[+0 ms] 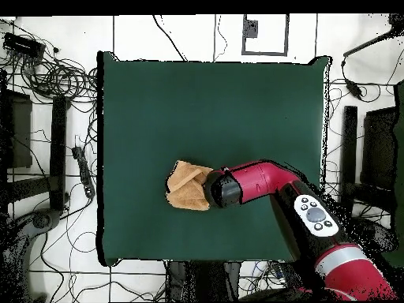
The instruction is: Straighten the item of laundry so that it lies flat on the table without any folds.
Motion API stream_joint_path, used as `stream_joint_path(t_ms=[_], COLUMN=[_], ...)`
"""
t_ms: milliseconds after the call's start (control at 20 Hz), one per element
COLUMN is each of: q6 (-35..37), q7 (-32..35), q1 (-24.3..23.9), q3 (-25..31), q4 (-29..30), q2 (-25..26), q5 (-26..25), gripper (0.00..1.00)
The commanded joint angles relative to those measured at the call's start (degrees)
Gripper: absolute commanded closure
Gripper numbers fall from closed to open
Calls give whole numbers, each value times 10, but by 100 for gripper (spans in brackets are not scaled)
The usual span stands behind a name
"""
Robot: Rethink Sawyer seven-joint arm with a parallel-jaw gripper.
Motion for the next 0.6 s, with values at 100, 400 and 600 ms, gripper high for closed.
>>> stream_joint_path(t_ms=[100,400,600], q6=[-6,-6,-16], q7=[-19,-28,-3], q1=[8,8,15], q3=[31,33,25], q4=[-40,-45,-26], q2=[25,26,12], q5=[-6,-12,-8], gripper=[0,0,0])
